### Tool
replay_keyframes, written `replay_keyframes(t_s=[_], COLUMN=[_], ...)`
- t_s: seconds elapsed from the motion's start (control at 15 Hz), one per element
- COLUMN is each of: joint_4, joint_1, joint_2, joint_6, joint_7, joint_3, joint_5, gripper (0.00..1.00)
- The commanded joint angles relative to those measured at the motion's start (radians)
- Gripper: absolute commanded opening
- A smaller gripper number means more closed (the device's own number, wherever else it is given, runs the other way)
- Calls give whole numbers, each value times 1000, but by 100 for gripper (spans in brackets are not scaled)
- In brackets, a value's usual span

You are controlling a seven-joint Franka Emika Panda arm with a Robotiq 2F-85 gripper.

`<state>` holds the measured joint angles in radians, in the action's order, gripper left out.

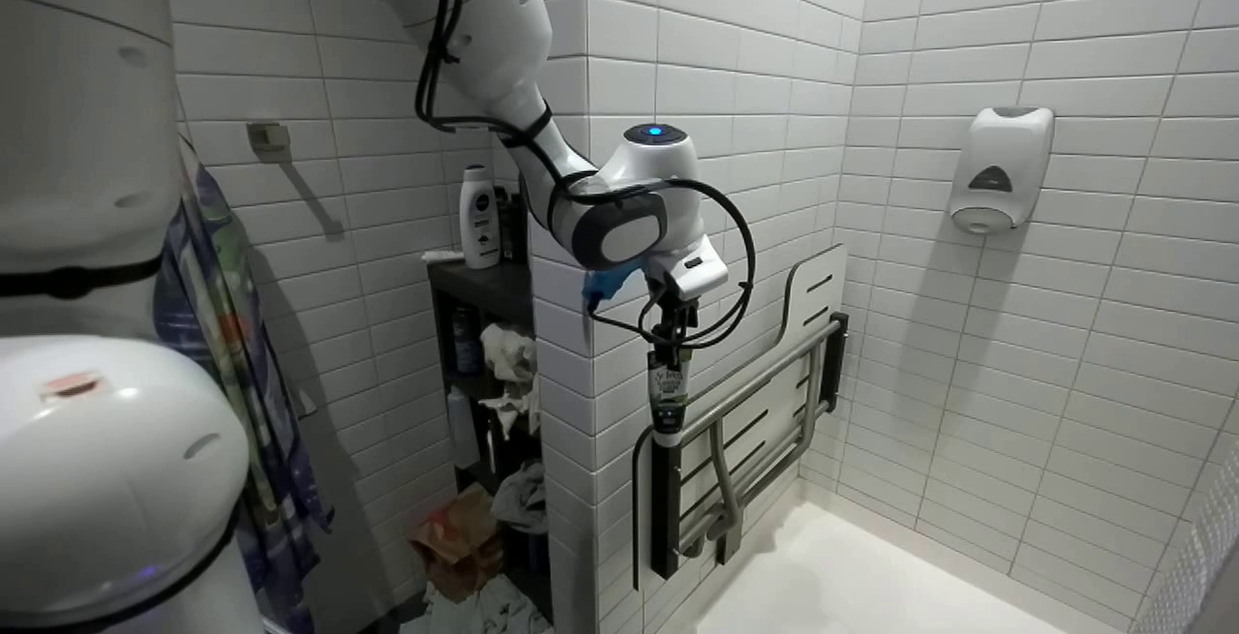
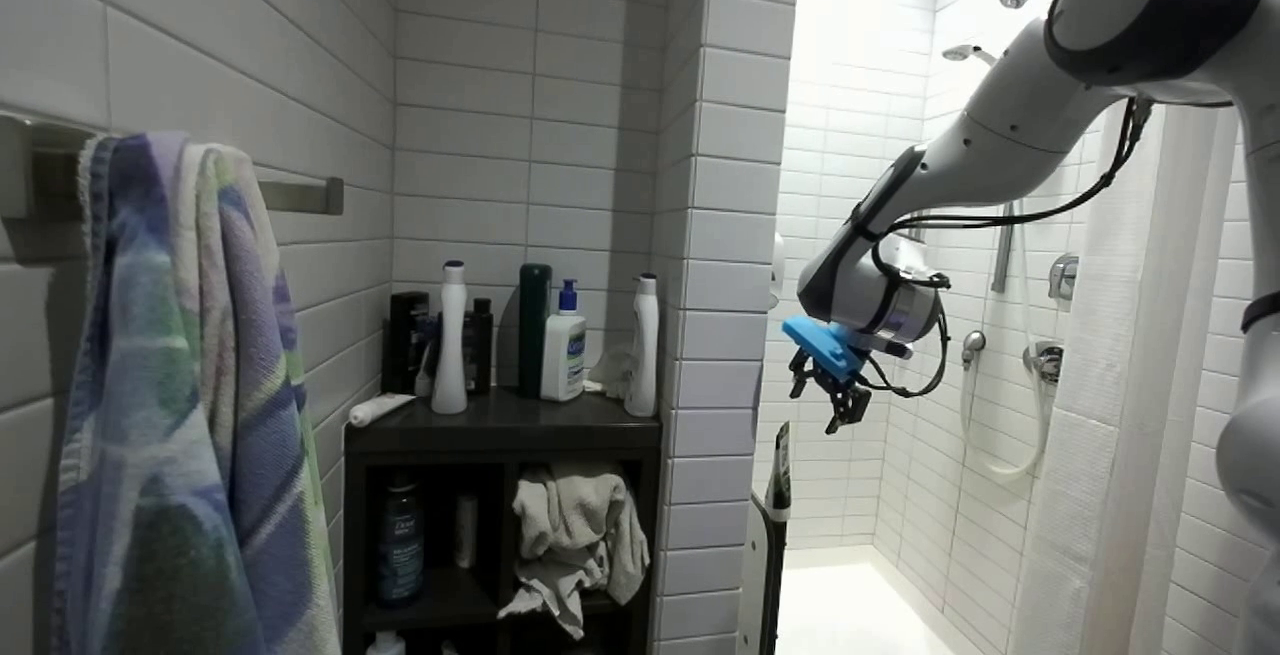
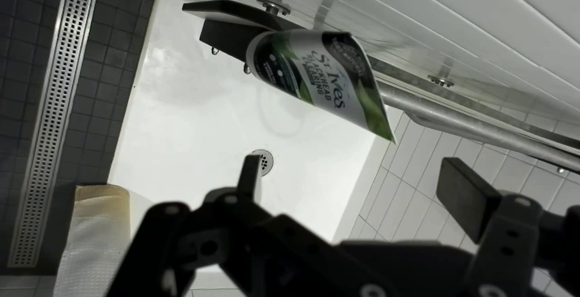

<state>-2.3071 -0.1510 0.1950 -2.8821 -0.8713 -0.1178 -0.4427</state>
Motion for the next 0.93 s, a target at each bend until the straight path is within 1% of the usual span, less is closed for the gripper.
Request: replay_keyframes(t_s=[0.0, 0.13, 0.2, 0.6, 0.87], joint_4=[45, 61, 28, 23, 26], joint_1=[-2, -7, 11, 17, 39], joint_2=[20, 22, 7, 8, 19], joint_6=[31, 54, 27, 24, -42], joint_7=[19, 39, 3, -5, -47], joint_3=[3, 11, -10, -14, -25], joint_5=[-38, -53, -17, -8, 4], gripper=[100, 100, 100, 100, 100])
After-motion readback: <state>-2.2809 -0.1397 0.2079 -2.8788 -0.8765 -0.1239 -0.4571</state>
